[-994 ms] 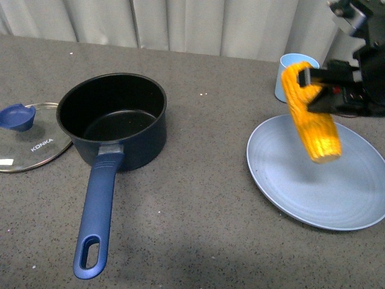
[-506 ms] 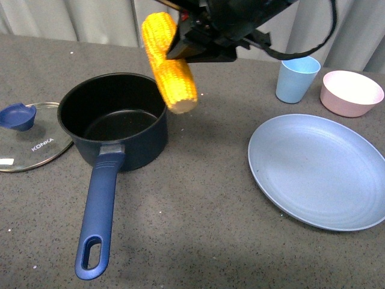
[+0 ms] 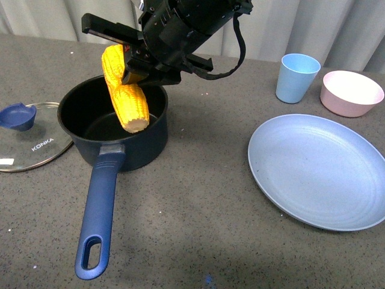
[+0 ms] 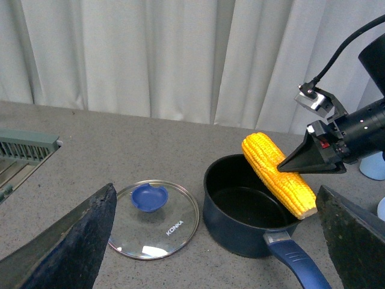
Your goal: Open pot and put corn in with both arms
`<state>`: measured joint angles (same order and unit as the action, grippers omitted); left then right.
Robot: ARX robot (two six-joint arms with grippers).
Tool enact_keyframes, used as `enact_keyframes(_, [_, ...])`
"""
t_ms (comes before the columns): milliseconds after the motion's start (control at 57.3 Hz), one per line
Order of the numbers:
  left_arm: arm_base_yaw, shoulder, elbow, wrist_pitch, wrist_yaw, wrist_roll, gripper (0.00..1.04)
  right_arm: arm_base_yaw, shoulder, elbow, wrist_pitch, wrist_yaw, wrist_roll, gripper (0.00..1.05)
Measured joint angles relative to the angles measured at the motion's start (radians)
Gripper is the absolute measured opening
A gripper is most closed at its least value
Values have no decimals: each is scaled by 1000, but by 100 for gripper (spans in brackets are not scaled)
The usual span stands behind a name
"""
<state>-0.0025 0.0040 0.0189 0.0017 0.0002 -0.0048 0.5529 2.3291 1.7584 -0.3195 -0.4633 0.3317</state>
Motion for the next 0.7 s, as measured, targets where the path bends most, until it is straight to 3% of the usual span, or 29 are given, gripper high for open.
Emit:
enact_keyframes(366, [0, 0, 0, 0, 0, 0, 98, 13, 97, 150, -56, 18, 24, 4])
enact_keyframes(698, [0, 0, 0, 0, 0, 0, 98, 10, 97, 140, -36, 12, 36, 61])
